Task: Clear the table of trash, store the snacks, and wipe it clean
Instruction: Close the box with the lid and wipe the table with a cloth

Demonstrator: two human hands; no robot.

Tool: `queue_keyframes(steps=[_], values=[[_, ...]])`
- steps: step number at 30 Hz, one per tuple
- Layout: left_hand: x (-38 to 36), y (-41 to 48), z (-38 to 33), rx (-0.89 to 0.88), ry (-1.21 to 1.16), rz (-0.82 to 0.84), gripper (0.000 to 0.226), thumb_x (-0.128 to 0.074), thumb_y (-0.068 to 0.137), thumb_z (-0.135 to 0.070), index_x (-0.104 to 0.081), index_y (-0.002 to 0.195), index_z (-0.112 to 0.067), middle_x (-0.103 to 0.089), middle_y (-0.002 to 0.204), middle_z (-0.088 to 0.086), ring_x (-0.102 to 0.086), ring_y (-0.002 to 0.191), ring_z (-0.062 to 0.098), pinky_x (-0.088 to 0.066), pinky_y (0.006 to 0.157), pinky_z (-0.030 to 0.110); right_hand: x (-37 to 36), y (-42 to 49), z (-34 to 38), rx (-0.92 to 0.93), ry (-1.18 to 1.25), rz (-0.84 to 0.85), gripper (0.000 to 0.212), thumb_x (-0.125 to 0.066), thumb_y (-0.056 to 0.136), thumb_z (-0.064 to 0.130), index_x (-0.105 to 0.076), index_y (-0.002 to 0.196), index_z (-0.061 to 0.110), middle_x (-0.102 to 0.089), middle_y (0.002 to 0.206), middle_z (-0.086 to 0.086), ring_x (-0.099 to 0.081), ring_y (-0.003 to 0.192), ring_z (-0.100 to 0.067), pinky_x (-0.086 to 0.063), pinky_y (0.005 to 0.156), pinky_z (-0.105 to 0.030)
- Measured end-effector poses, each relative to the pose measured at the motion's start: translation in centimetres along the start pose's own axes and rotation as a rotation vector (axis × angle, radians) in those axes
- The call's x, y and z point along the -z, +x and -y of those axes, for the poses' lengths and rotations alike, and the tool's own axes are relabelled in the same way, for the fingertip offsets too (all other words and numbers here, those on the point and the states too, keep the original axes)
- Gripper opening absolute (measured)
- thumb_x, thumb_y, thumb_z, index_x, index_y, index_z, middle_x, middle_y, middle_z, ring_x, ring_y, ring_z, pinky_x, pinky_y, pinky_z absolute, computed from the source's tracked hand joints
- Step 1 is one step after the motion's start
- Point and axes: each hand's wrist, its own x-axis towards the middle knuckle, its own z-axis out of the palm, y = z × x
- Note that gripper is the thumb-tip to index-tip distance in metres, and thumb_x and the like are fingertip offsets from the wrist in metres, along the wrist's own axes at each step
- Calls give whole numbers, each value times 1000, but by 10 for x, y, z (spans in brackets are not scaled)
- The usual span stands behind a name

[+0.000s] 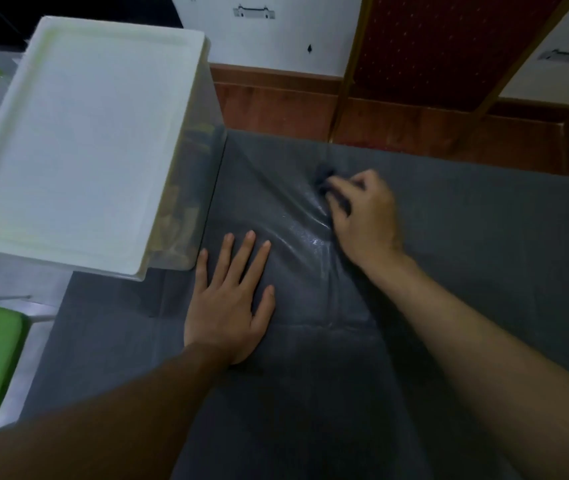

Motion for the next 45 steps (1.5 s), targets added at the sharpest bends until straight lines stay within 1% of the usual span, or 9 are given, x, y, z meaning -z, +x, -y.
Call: queue_keyframes(steps=[4,10,15,17,23,29,35,41,45], values=[[0,-1,0,-1,0,-13,64,-24,99,-50,-7,158,-29,1,166,-6,7,152,19,-7,122,53,15,-10,-20,271,-75,136,27,-70,91,22,-72,117,17,-57,98,-13,-56,83,-32,-47,70,-42],[-2,-1,0,-8,-23,-29,64,-24,100,-49,-6,158,-30,3,166,-7,9,152,18,-5,122,52,32,12,-51,-413,-139,-171,29,-57,97,31,-68,124,26,-55,113,-11,-52,106,-32,-42,93,-44],[-2,-1,0,-10,-35,-37,63,-24,100,-49,-8,158,-30,2,166,-7,9,152,18,-6,122,53,19,-46,-14,31,19,51,26,-66,92,25,-72,117,18,-53,95,-8,-53,81,-25,-46,70,-37],[-3,-2,0,-13,-33,-42,63,-23,100,-49,-8,158,-29,2,166,-6,10,152,18,-4,122,52,26,-48,-22,140,-47,103,28,-67,92,26,-72,119,19,-55,98,-8,-53,83,-24,-44,72,-36],[-5,-2,1,-23,-14,-48,62,-19,100,-50,-6,158,-29,3,166,-5,11,152,18,-2,122,52,25,-38,-18,-408,-120,-126,33,-54,99,40,-67,126,28,-52,110,-7,-53,96,-26,-40,87,-36],[-4,-3,2,-31,-16,-59,62,-16,100,-52,-5,158,-29,2,166,-4,10,152,20,-1,122,53,29,-93,20,-57,20,118,36,-46,101,44,-68,126,31,-51,102,1,-54,88,-18,-38,84,-33],[-6,-3,3,-37,-29,-74,62,-14,100,-52,-4,157,-29,3,165,-4,11,152,20,2,122,53,40,-76,-10,-425,-383,-80,49,-52,95,48,-44,138,26,-41,127,-13,-40,111,-33,-31,89,-45],[-5,-4,1,-33,-48,-80,62,-14,101,-51,-2,157,-29,5,165,-5,12,152,19,4,122,52,18,-103,25,-285,-301,33,60,-49,94,61,-53,141,22,-45,137,-7,-43,116,-29,-39,96,-44],[-4,-4,2,-55,-60,-76,63,-13,100,-52,-1,157,-29,6,165,-4,14,151,19,5,122,52,22,-135,27,38,-129,40,36,-58,99,31,-64,131,14,-56,125,-9,-51,100,-28,-48,86,-45]])
